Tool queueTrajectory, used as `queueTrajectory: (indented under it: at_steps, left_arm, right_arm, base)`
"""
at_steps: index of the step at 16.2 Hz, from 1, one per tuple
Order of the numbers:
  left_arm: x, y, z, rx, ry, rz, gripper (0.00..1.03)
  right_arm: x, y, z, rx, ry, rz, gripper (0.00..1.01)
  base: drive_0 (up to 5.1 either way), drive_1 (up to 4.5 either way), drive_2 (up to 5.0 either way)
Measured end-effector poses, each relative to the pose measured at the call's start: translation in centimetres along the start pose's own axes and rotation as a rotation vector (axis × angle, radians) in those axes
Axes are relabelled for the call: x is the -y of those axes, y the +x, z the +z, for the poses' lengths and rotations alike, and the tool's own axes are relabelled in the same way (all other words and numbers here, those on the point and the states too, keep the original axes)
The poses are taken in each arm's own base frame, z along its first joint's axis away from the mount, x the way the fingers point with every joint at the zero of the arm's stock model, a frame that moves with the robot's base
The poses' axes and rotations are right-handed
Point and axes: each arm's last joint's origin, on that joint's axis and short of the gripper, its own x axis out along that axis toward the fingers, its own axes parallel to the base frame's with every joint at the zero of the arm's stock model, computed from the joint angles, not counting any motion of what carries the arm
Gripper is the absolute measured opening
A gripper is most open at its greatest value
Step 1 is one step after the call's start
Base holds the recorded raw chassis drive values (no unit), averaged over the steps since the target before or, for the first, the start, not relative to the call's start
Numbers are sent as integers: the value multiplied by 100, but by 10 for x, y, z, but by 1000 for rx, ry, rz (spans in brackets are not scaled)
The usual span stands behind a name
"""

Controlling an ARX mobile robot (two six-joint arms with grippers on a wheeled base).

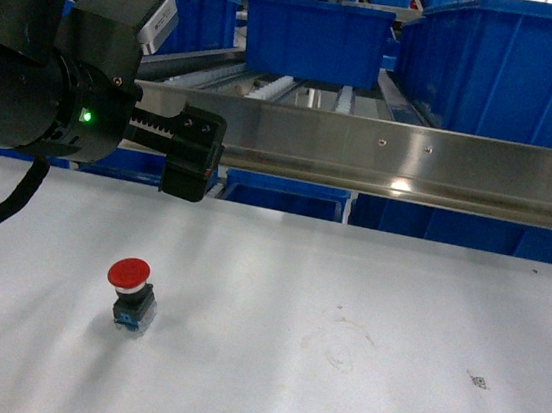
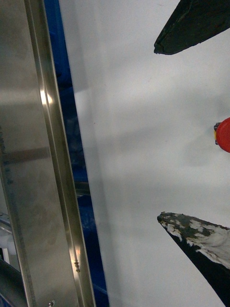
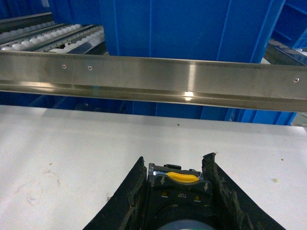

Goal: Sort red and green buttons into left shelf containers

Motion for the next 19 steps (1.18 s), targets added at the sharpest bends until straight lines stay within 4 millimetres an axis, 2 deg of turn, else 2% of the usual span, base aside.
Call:
queueTrajectory:
  at_steps: [2, 6, 12, 19]
  left_arm:
    - [-5, 1, -7, -31, -29, 24, 98]
    - [-18, 16, -44, -175, -128, 93, 98]
    - [2, 49, -75, -323, -148, 23, 98]
    - [14, 53, -99, -372, -193, 25, 98]
  right_arm:
    - [0, 0, 0, 0, 0, 0, 29]
    - [0, 0, 0, 0, 0, 0, 29]
    - [0, 0, 0, 0, 0, 0, 29]
    - [0, 0, 0, 0, 0, 0, 29]
  base:
    - [0, 0, 0]
    - [0, 0, 0]
    - [0, 0, 0]
    - [0, 0, 0]
